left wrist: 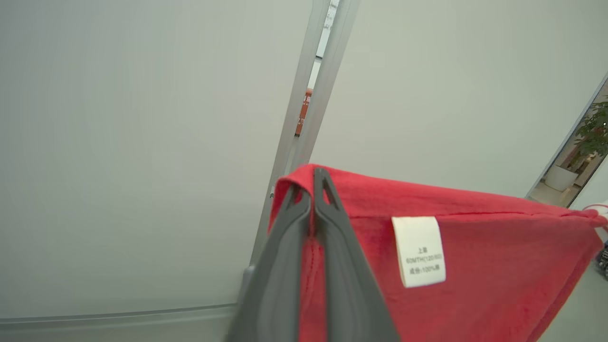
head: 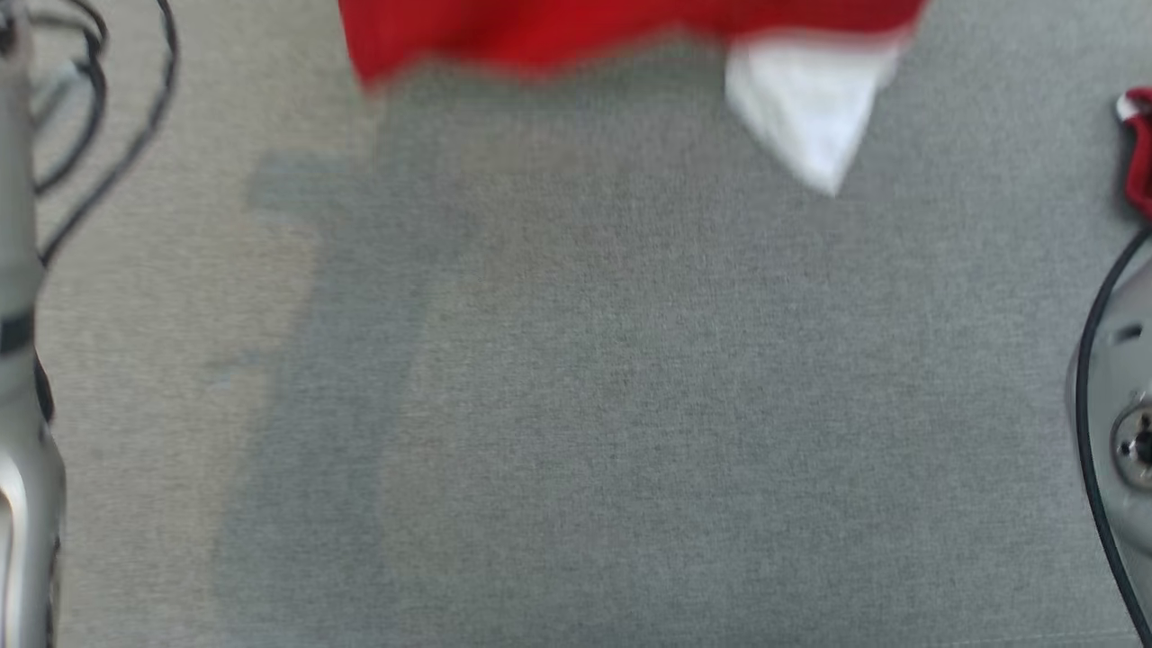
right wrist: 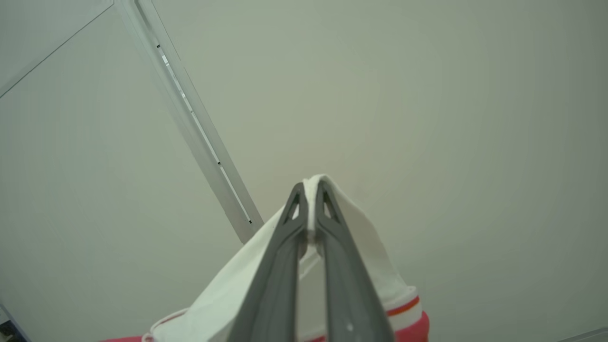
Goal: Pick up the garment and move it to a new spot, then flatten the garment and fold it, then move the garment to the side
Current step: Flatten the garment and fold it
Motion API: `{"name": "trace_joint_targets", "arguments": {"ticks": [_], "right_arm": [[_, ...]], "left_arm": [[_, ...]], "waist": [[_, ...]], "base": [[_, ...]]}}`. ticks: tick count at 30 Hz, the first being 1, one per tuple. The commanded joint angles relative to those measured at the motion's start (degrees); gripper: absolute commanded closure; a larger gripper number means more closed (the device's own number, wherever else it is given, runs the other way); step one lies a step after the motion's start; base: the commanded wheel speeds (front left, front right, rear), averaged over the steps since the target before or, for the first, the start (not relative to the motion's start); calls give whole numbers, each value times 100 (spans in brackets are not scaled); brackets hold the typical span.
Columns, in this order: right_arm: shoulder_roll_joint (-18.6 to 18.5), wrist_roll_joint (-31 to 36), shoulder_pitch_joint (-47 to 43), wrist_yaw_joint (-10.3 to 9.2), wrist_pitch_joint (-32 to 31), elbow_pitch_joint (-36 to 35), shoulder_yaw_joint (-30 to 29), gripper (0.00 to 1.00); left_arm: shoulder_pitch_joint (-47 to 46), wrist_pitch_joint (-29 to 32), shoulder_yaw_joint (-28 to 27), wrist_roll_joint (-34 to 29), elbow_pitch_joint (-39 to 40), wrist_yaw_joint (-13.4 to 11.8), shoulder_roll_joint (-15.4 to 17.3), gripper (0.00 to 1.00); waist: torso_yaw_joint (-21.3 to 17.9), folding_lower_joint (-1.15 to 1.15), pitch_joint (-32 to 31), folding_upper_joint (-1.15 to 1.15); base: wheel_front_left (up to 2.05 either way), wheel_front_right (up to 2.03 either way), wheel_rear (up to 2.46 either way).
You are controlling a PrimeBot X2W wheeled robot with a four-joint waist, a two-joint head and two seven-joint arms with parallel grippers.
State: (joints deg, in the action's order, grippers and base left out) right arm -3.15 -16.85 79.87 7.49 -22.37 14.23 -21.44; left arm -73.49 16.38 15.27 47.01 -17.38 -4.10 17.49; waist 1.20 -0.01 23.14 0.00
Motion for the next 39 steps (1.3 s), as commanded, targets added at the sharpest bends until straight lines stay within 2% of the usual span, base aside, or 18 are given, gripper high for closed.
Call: {"name": "trace_joint_targets", "arguments": {"ticks": [1,6,10,16,20,24,28,34,39], "right_arm": [[-2,74,245,-1,247,220,21,100],[18,65,654,-2,954,1084,175,100],[9,-256,121,-1,1242,1425,481,100],[8,-1135,-1941,-2,1464,884,1017,100],[-75,-1538,-3778,-1,1485,204,1226,100],[-58,-1850,-5330,-1,1529,-327,1213,100],[-50,-2030,-6602,-2,1542,-657,1151,100],[-43,-1799,-8341,-2,1548,-645,1073,100],[-23,-1937,-9435,-3,1651,-732,829,100]], "left_arm": [[-302,-295,-28,-118,-245,86,-37,100],[-827,-1181,61,-414,-1256,434,-211,100],[-527,-1445,151,-292,-1795,828,-290,100],[1059,-1750,340,63,-1880,1123,-237,100],[2654,-1735,591,393,-1398,1157,-100,100],[4065,-1819,862,453,-835,1162,68,100],[5303,-1861,1039,468,-233,969,126,100],[7271,-1965,1217,618,758,309,78,100],[8615,-2023,1288,867,1591,-135,34,100]], "waist": [[-315,1,701,0],[-377,1,788,0],[-369,1,755,0],[-294,1,399,0],[-231,1,-17,0],[-167,1,-491,0],[-128,1,-991,0],[-84,1,-1653,0],[46,1,-1792,0]], "base": [[0,0,0],[0,0,0],[0,0,0],[0,0,0],[0,0,0],[0,0,0],[0,0,0],[0,0,0],[0,0,0]]}}
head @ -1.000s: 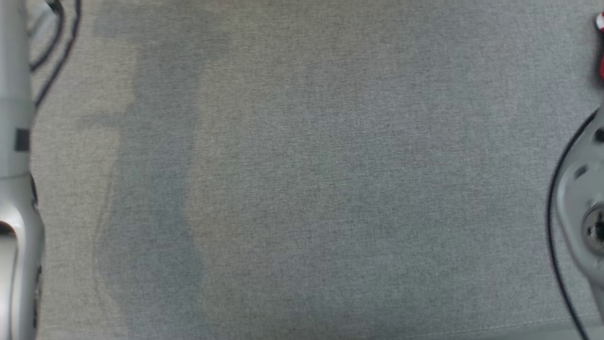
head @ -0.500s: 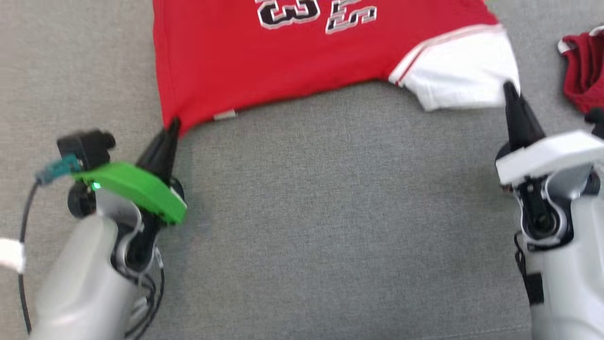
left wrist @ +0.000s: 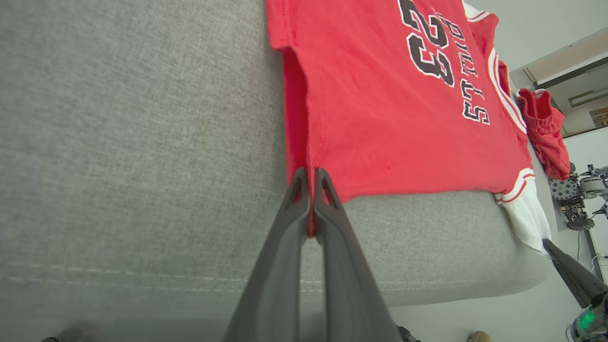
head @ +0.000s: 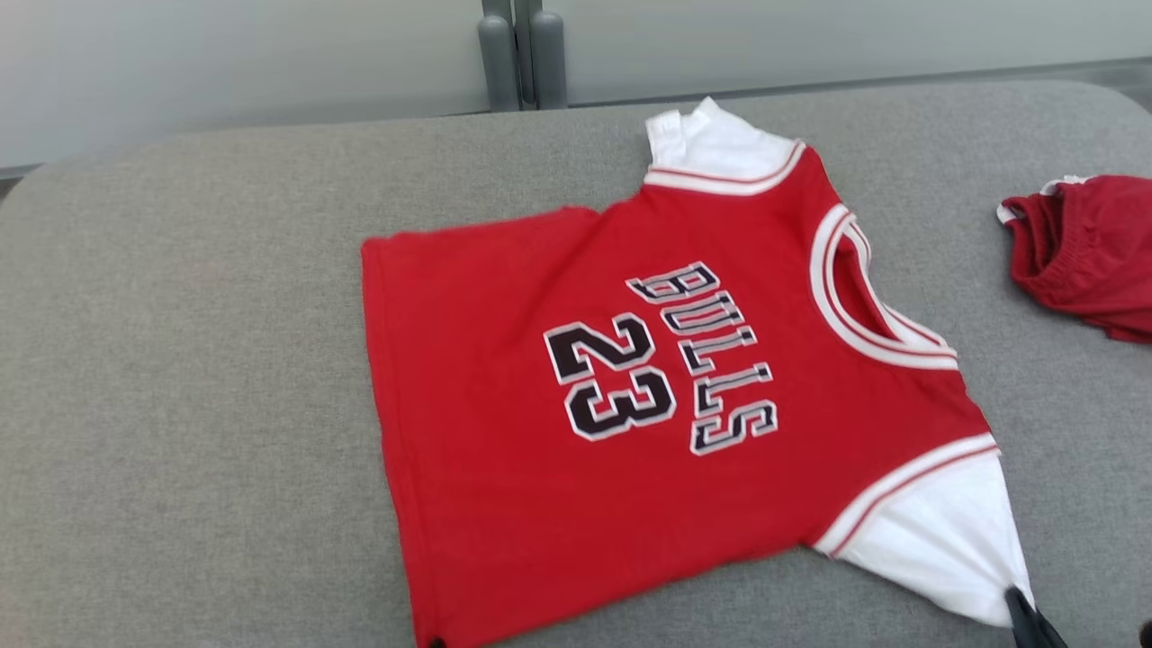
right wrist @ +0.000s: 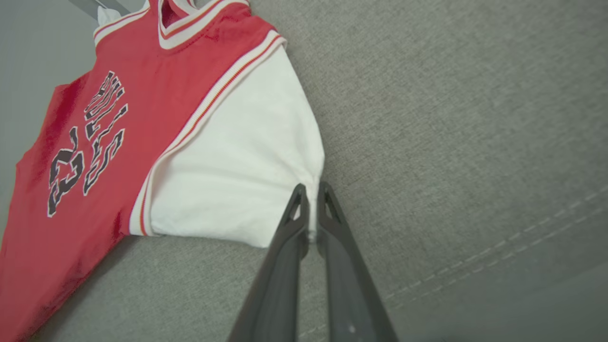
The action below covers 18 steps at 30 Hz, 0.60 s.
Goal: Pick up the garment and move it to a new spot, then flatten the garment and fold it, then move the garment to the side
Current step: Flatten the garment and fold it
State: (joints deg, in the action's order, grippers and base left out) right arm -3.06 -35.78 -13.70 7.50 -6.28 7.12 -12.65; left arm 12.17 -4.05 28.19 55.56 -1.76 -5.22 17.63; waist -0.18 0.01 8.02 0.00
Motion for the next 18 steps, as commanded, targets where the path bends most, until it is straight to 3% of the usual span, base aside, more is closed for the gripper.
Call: {"name": "trace_joint_targets", "arguments": {"ticks": [1,5,10,18], "right_arm": [[-20,-122,-245,-4,32,-102,-86,100],[-13,-232,-352,-3,-57,-422,-167,100],[-47,-164,142,-3,-294,-897,-338,100],[-141,71,1423,-3,-1365,-1486,-431,100]], "left_arm": [[223,59,46,60,237,-68,12,100],[441,224,121,164,783,-188,11,100],[33,462,122,48,1069,-309,99,100],[-978,1085,174,13,1166,-538,-5,100]], "waist": [[238,-1,-252,0],[318,-1,-128,0],[374,-1,-75,0],[400,-1,26,0]], "base": [[0,0,0],[0,0,0],[0,0,0],[0,0,0]]}}
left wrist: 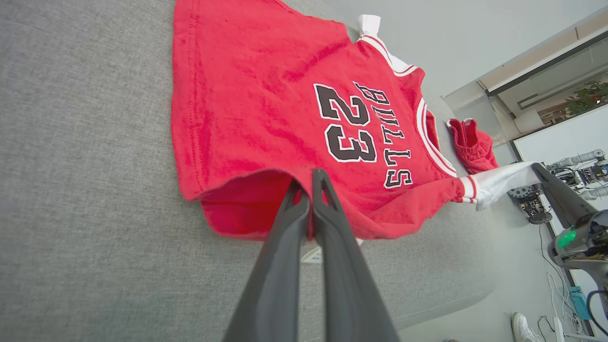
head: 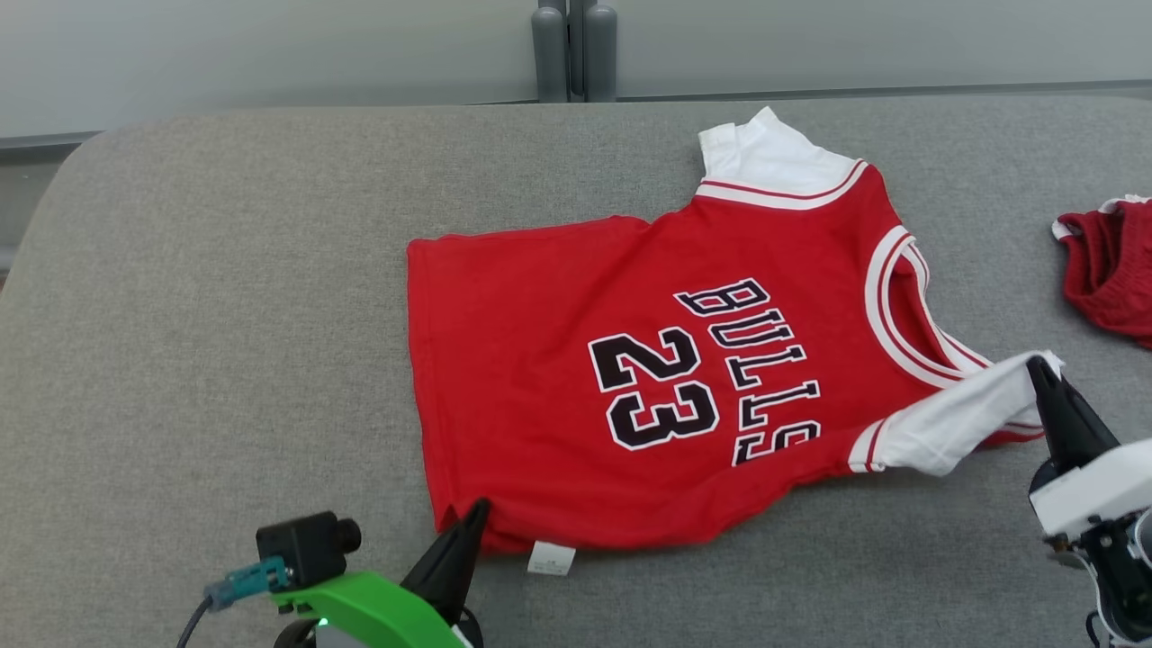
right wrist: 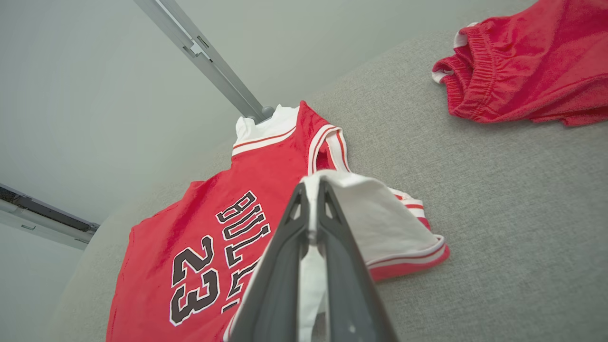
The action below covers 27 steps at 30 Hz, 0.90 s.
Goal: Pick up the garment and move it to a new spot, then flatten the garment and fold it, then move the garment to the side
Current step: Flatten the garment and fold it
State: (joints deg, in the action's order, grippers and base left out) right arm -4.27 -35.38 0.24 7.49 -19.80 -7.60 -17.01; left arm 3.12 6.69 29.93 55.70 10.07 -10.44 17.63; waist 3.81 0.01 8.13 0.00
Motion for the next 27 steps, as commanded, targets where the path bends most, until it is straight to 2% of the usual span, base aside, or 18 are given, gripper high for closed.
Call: {"name": "trace_joint_targets", "arguments": {"ticks": [1,3,9,18,19,20,21,22,23,27], "right_arm": [[-31,120,208,-2,-177,-3,25,100],[-73,331,505,-2,-445,120,68,100],[-166,872,1298,-2,-726,671,183,100],[-441,1328,2214,-1,-591,1732,626,100],[-491,1299,2300,-1,-516,1805,738,74],[-536,1274,2350,-2,-438,1858,813,16],[-569,1244,2367,-2,-400,1935,862,0],[-610,1216,2376,-3,-340,2005,909,0],[-644,1183,2388,-2,-290,2028,944,0],[-915,1141,2124,-2,-70,1850,1122,0]], "left_arm": [[-206,94,-9,56,-62,-32,-54,100],[-494,200,-51,32,-225,-74,-70,100],[-1309,440,-112,32,-996,-97,-200,100],[-2186,391,-108,-65,-2173,110,-437,100],[-2242,369,-102,-94,-2272,125,-451,100],[-2280,318,-109,-116,-2336,115,-467,92],[-2307,270,-120,-118,-2395,122,-493,69],[-2309,180,-150,-98,-2452,143,-529,41],[-2308,95,-172,-123,-2493,147,-529,0],[-2202,-341,-264,-275,-2509,95,-523,0]], "waist": [[5,-1,46,0],[18,-1,94,0],[110,-1,323,0],[147,-1,642,0],[145,-1,658,0],[141,-1,668,0],[137,-1,671,0],[137,-1,662,0],[138,-1,650,0],[148,-1,573,0]], "base": [[0,0,0],[0,0,0],[0,0,0],[0,0,0],[0,0,0],[0,0,0],[0,0,0],[0,0,0],[0,0,0],[0,0,0]]}}
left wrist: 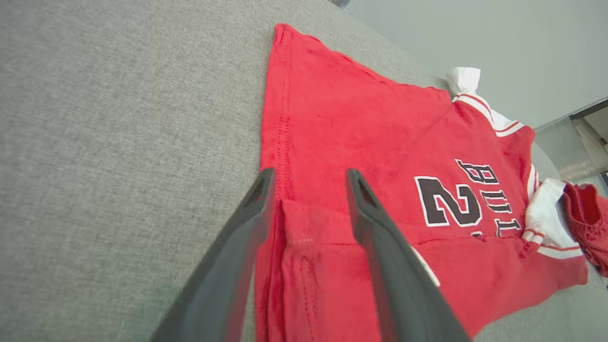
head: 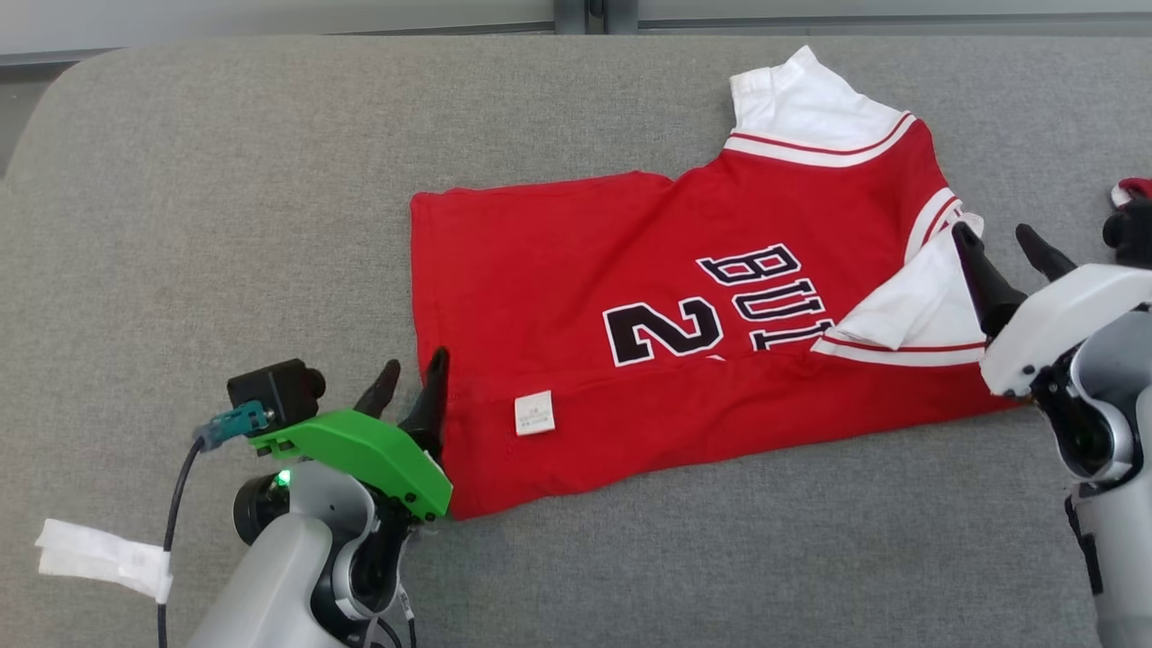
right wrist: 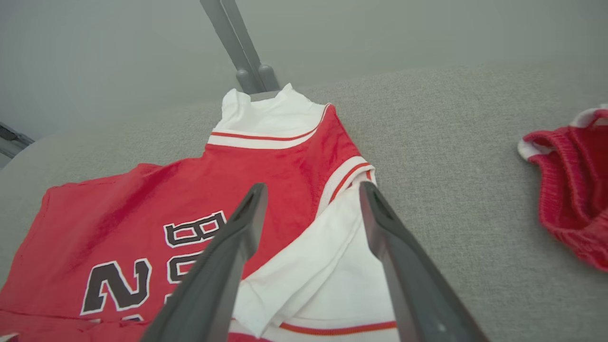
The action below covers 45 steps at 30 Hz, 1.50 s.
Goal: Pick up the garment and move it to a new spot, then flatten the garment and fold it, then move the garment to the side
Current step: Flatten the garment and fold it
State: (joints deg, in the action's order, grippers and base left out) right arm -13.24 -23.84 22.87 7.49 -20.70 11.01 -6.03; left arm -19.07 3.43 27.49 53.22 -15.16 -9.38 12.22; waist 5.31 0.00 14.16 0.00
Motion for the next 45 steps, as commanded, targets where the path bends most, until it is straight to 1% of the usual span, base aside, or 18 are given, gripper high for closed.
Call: {"name": "trace_joint_targets", "arguments": {"ticks": [1,5,7,10,12,15,21,25,26,27,28,29,31,35,38,40,43,45], "right_arm": [[-143,-14,-273,-2,26,-144,111,0],[-645,103,-783,-2,-157,-624,185,0],[-808,169,-1035,-1,-283,-763,115,0],[-987,331,-1292,-2,-429,-820,-39,0],[-986,465,-1352,-2,-478,-771,-124,0],[-877,556,-1355,-2,-606,-578,-156,0],[-738,446,-1332,-2,-864,-290,7,0],[-733,384,-1347,-2,-933,-164,112,0],[-725,344,-1339,-2,-959,-127,139,0],[-711,301,-1311,-2,-975,-76,169,43],[-714,275,-1284,-1,-970,-28,192,72],[-715,246,-1257,-1,-963,36,222,100],[-747,160,-1207,-2,-954,180,272,100],[-945,-15,-1127,-9,-879,344,203,100],[-1200,-220,-1229,-8,-984,168,219,100],[-1460,-381,-1404,-8,-1145,-24,245,100],[-1697,-688,-1760,-7,-1476,-361,247,100],[-1818,-882,-2047,-7,-1722,-575,209,100]], "left_arm": [[160,-104,-39,-28,100,-12,26,0],[704,-252,-77,52,668,-47,139,0],[971,-206,-17,84,947,-69,200,0],[1193,-70,76,106,1077,-93,290,0],[1211,-14,118,99,1052,-108,279,0],[1165,111,220,137,984,-27,259,0],[1202,383,418,231,764,120,262,0],[1191,488,516,305,674,234,207,0],[1174,504,528,326,640,268,194,19],[1152,540,552,351,592,321,177,93],[1135,566,570,390,553,368,160,100],[1114,601,590,416,504,429,150,100],[1092,559,532,488,400,481,135,100],[1106,618,447,583,364,595,321,100],[1264,771,445,627,688,717,564,100],[1446,940,494,699,1023,768,725,100],[1797,1171,578,815,1545,744,956,100],[2056,1269,649,860,1835,665,1059,100]], "waist": [[-19,0,-55,0],[-96,0,-27,0],[-94,0,60,0],[-49,0,207,0],[-22,0,299,0],[16,0,386,0],[52,0,382,0],[61,0,381,0],[61,0,385,0],[58,0,389,0],[55,0,389,0],[50,0,378,0],[46,0,328,0],[57,0,148,0],[76,0,-7,0],[92,0,-71,0],[99,0,-119,0],[103,0,-114,0]], "base": [[0,0,0],[0,0,0],[0,0,0],[0,0,0],[0,0,0],[0,0,0],[0,0,0],[0,0,0],[0,0,0],[0,0,0],[0,0,0],[0,0,0],[0,0,0],[0,0,0],[0,0,0],[0,0,0],[0,0,0],[0,0,0]]}}
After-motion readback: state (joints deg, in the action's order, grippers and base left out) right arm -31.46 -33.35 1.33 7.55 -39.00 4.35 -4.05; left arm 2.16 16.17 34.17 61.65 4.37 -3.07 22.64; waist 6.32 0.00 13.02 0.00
